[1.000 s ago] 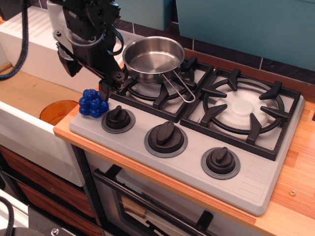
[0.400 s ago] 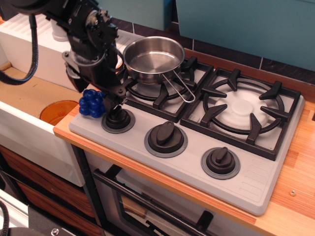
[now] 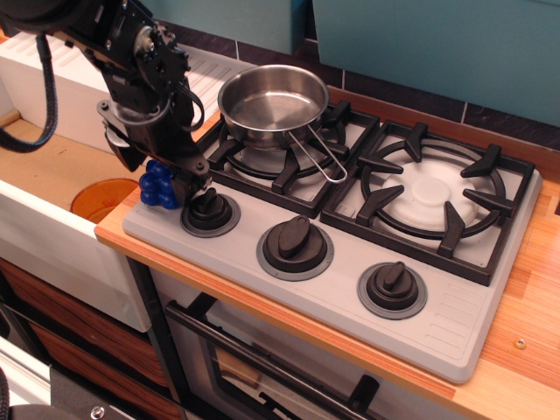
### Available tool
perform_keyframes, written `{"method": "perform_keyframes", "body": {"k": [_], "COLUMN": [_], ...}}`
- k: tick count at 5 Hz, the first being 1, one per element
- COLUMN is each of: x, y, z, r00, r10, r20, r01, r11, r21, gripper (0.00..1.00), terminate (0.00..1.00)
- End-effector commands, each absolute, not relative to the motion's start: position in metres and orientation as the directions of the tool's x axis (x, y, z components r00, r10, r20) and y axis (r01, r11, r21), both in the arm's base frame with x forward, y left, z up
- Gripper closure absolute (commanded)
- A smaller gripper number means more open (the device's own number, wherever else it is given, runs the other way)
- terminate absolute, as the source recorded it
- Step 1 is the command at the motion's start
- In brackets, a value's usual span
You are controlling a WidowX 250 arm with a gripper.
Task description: Put pan on stove and put blueberry in pan
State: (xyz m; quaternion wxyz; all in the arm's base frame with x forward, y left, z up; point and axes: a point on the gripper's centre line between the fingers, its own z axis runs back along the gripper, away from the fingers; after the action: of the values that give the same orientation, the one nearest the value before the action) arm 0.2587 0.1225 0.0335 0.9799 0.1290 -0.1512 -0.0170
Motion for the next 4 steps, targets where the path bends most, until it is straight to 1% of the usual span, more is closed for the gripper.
{"method": "perform_keyframes", "body": {"k": [1, 2, 3, 4], "x": [0.273, 0.281, 0.285, 0.291], "y": [0.124, 0.127, 0.131, 0.131], "z": [0.034, 0.050, 0.079, 0.113], "r00": [0.956, 0.962, 0.968, 0.976], "r10": [-0.058, -0.065, -0.075, -0.074], "r20": [0.286, 0.266, 0.237, 0.203], "r01": [-0.014, -0.008, -0.002, 0.000], "r11": [0.970, 0.964, 0.951, 0.940], "r21": [0.242, 0.267, 0.310, 0.342], "gripper": [1.00, 1.00, 1.00, 1.00], "terminate": [0.00, 0.00, 0.00, 0.00]}}
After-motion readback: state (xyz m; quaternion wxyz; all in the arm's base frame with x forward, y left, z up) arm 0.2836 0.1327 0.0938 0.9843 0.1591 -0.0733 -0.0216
